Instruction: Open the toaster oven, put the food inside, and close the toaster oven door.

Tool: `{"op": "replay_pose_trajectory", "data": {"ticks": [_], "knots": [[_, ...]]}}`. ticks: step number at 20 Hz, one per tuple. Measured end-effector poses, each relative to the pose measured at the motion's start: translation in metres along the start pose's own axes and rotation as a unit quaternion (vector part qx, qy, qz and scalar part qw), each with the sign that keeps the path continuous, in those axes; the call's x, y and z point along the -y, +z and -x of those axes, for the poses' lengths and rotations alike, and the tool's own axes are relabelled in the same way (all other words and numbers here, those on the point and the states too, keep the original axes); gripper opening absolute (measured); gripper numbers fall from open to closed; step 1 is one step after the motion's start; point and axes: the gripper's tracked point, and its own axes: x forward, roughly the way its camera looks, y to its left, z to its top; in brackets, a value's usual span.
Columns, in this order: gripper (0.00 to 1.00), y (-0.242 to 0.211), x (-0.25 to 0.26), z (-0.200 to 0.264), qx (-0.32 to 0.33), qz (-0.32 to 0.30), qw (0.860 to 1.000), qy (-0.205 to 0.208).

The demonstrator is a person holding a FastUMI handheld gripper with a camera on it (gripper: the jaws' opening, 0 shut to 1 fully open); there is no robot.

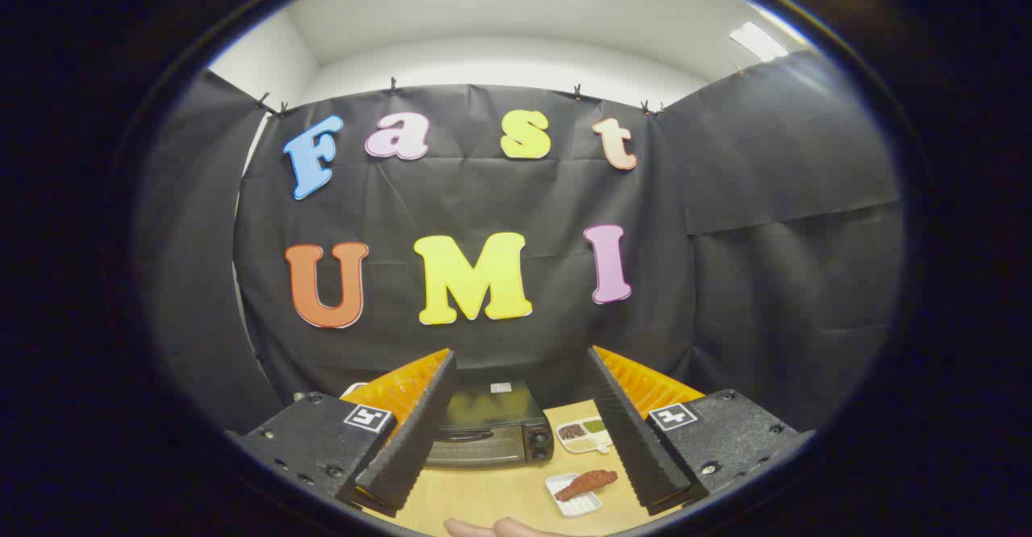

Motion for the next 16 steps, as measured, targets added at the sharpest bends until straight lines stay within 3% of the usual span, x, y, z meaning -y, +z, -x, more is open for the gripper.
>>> {"op": "replay_pose_trajectory", "data": {"ticks": [7,16], "knots": [[1.0,-0.001,0.008,-0.004,0.005,0.005,1.0,-0.001],[1.0,-0.019,-0.022,-0.029,0.021,0.023,0.999,0.029]]}}
